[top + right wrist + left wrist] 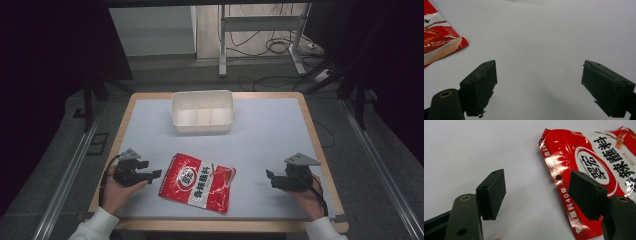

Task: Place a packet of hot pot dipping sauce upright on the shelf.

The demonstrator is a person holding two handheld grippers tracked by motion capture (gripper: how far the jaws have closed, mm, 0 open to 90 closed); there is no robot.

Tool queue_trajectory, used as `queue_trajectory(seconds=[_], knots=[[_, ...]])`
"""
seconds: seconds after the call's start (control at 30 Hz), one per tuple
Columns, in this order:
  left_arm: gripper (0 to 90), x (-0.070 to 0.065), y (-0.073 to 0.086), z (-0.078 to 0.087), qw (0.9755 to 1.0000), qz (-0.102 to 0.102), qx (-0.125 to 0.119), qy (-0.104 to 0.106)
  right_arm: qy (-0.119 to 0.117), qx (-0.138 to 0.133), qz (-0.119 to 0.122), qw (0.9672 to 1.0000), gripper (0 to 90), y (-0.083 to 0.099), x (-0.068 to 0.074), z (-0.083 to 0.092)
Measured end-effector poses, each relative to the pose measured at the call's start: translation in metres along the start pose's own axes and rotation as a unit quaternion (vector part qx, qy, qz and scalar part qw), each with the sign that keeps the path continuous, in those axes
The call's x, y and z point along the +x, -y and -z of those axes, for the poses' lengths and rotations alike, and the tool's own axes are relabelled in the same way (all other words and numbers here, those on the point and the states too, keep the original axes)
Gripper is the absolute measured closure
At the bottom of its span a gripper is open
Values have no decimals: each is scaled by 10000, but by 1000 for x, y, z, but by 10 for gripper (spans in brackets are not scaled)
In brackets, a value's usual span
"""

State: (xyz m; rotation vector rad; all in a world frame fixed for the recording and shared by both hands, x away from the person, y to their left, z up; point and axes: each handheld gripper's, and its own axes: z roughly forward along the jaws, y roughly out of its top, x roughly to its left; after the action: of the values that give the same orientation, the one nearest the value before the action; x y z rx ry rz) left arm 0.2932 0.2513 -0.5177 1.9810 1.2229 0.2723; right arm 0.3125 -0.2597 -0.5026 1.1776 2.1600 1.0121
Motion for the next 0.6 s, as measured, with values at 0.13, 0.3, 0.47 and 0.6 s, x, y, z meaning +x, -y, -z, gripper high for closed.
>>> queue_trajectory(seconds=[0.13, 0.3, 0.47, 0.6], knots=[[304, 0, -1, 0, 10000, 76, 15, 47, -64, -6, -92, 9999, 143, 3, -6, 3], [304, 0, -3, -1, 9998, 97, 87, 122, 6, -72, -127, 9999, 165, 4, -8, 4], [302, 0, -9, 1, 9997, 178, 128, 107, 205, -264, -155, 9993, 189, 2, -7, 9], [301, -5, -14, 2, 9997, 148, 183, 83, 256, -319, -194, 9990, 193, 1, -7, 12]])
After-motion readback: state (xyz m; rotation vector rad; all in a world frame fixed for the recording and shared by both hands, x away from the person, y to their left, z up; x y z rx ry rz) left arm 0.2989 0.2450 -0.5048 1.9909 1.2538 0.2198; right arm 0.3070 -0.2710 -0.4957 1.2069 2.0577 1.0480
